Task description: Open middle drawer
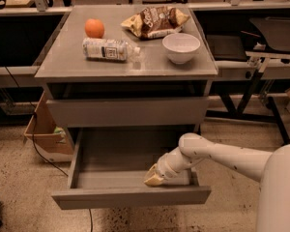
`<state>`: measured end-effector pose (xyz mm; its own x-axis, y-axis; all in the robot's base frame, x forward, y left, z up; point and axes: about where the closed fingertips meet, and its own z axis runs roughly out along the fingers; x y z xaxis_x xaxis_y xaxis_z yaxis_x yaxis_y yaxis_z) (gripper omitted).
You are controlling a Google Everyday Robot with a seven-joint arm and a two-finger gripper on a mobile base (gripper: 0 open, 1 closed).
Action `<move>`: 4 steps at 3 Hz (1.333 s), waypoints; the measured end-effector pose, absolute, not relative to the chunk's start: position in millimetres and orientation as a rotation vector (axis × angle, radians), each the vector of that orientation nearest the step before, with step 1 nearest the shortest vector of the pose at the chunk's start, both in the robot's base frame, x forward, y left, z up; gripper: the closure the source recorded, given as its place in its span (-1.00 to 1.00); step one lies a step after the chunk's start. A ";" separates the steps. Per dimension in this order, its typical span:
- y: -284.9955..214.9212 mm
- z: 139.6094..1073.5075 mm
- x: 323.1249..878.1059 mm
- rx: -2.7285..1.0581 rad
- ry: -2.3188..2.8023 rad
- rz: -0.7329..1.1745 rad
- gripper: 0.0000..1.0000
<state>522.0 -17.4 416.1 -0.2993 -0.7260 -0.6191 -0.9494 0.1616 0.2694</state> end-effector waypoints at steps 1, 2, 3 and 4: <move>-23.8 427.1 522.1 -1.571 2.091 0.848 1.00; -59.8 468.5 531.2 -1.480 2.076 0.646 1.00; -89.4 509.1 538.1 -1.428 2.048 0.484 1.00; -120.1 558.8 540.9 -1.391 2.012 0.329 1.00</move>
Offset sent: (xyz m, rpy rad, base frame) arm 0.0264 -0.0821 0.0935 -0.0690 -0.3183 -0.2485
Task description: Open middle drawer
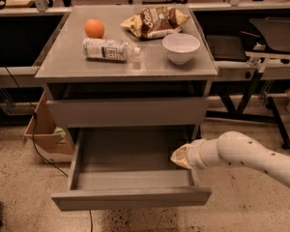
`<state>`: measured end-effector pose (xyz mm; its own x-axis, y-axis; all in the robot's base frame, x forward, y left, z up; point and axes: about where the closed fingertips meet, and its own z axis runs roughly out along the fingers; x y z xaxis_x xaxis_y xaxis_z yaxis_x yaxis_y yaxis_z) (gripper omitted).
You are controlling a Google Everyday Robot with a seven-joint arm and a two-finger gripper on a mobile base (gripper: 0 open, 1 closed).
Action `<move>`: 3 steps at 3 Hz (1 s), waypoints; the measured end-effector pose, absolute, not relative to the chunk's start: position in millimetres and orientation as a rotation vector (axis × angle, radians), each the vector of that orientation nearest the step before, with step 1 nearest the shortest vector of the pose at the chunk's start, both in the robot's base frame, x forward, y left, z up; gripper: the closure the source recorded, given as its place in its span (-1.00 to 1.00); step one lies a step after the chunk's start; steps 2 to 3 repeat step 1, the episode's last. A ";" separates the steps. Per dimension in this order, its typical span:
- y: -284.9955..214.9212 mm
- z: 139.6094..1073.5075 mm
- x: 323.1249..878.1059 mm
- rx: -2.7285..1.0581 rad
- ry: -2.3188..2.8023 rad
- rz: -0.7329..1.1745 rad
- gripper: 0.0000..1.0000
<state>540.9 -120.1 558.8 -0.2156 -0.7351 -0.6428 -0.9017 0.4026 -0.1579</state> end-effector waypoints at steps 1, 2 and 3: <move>-126.5 570.3 542.2 -1.384 2.005 0.298 1.00; -126.5 570.3 542.2 -1.384 2.005 0.298 1.00; -126.5 570.3 542.2 -1.384 2.005 0.298 1.00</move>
Offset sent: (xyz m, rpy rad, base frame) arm 0.0000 0.0000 0.0000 0.0000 0.0000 0.0000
